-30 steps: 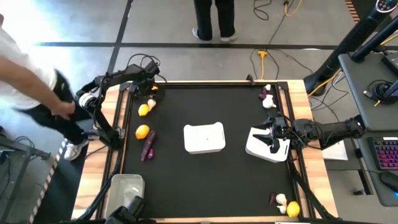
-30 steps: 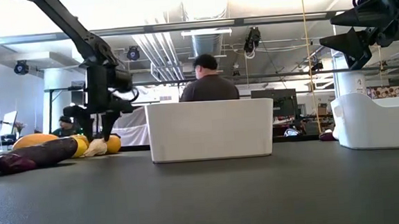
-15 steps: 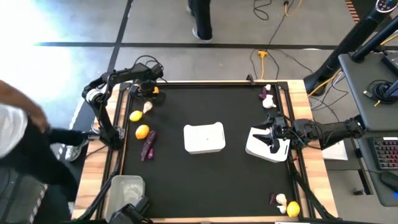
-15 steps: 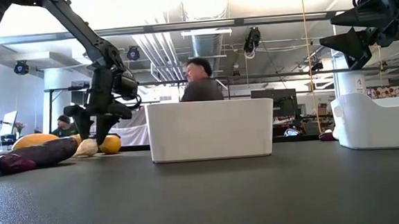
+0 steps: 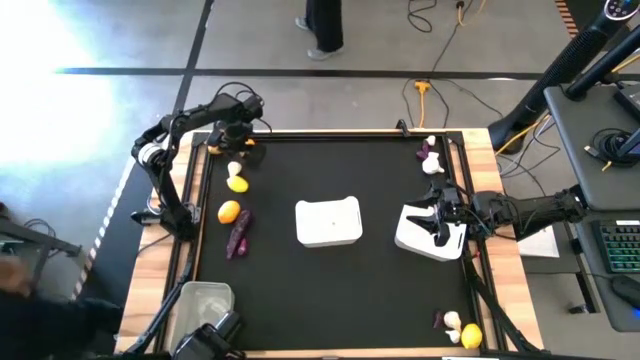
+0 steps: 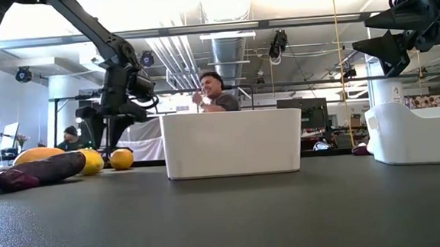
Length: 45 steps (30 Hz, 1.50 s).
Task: Sort produce into baskets
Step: Put the garlic into the left white bin
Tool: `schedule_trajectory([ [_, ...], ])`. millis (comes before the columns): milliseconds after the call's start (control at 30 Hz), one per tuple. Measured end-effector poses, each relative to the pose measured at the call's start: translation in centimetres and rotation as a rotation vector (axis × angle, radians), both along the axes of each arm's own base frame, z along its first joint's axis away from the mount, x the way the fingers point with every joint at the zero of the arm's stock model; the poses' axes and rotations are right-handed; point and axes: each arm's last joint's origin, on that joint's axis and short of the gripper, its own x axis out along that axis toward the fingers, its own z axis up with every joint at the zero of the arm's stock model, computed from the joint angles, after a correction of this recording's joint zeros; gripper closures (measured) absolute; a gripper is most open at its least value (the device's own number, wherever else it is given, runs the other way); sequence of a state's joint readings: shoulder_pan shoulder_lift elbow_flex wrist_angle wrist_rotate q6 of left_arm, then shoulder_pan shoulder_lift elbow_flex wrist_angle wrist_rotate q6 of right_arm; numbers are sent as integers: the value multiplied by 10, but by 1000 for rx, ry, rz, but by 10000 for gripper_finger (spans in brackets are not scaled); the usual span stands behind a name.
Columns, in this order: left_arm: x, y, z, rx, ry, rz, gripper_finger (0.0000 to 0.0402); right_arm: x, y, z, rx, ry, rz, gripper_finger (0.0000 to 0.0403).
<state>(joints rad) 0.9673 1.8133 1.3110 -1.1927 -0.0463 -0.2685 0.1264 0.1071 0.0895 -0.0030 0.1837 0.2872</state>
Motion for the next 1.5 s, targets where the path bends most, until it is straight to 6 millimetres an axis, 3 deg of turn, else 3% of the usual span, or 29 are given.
schedule_trajectory([
  [267,-4,-3,-9,33,76,73,186,0,0,0,0,0,0,174],
  [533,-12,-15,-28,-35,113,13,186,0,0,0,0,0,0,174],
  [1000,-10,-10,-31,44,119,-52,185,0,0,0,0,0,0,174],
  [1367,-4,-9,-32,73,91,-124,125,0,0,0,0,0,0,174],
  [1500,-5,-10,-33,68,95,-127,124,0,0,0,0,0,0,174],
])
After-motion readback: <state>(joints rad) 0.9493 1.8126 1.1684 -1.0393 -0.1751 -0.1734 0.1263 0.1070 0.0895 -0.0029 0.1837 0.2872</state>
